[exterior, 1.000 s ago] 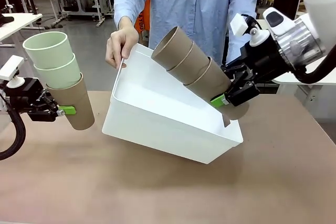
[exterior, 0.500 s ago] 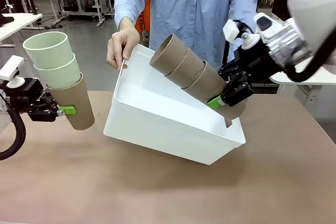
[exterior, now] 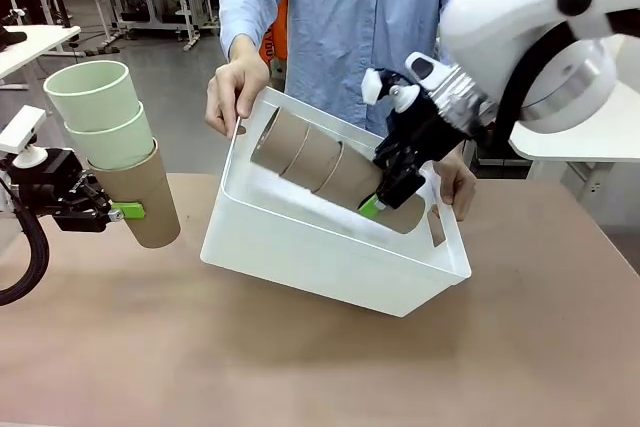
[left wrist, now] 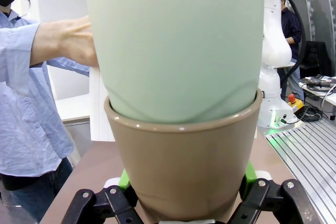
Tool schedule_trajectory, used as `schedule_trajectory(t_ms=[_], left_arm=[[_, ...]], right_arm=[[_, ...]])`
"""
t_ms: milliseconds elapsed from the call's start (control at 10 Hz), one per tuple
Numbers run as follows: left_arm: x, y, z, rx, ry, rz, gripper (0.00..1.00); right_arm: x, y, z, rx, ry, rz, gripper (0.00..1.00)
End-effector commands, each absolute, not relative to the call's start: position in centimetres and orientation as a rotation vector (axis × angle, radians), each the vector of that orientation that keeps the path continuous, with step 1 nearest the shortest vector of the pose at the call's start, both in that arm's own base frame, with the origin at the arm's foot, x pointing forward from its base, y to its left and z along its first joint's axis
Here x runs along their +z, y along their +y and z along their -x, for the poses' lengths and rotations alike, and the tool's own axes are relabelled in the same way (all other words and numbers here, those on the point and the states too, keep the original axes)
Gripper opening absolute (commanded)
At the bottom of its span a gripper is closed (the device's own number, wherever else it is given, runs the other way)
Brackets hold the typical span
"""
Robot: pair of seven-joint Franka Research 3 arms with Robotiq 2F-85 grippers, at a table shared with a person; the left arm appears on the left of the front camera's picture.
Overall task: Stack the cups and store them in the basket.
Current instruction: Place the stack of Reusable plastic cups into the Pantry Basket.
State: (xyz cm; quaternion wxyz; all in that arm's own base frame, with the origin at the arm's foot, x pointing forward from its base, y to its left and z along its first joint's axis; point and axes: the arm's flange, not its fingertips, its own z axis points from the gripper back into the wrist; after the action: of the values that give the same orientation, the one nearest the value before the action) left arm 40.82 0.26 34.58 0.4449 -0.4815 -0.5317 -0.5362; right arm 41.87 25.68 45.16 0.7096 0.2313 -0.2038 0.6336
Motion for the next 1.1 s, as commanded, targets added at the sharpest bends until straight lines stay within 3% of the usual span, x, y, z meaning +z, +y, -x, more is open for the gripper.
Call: schedule_trajectory(t_ms=[0, 1000], left_arm=[[35.0, 0.2, -40.6, -1.339, -1.331, 1.195, 0.86], [35.0, 0.2, -40.6, -1.339, -1.331, 1.195, 0.86]], right_arm=[[45.0, 27.5, -41.0, 1.422, -0.38, -0.486, 0.85], [40.1, 29.6, -40.6, 1.441, -0.364, -0.476, 0.85]])
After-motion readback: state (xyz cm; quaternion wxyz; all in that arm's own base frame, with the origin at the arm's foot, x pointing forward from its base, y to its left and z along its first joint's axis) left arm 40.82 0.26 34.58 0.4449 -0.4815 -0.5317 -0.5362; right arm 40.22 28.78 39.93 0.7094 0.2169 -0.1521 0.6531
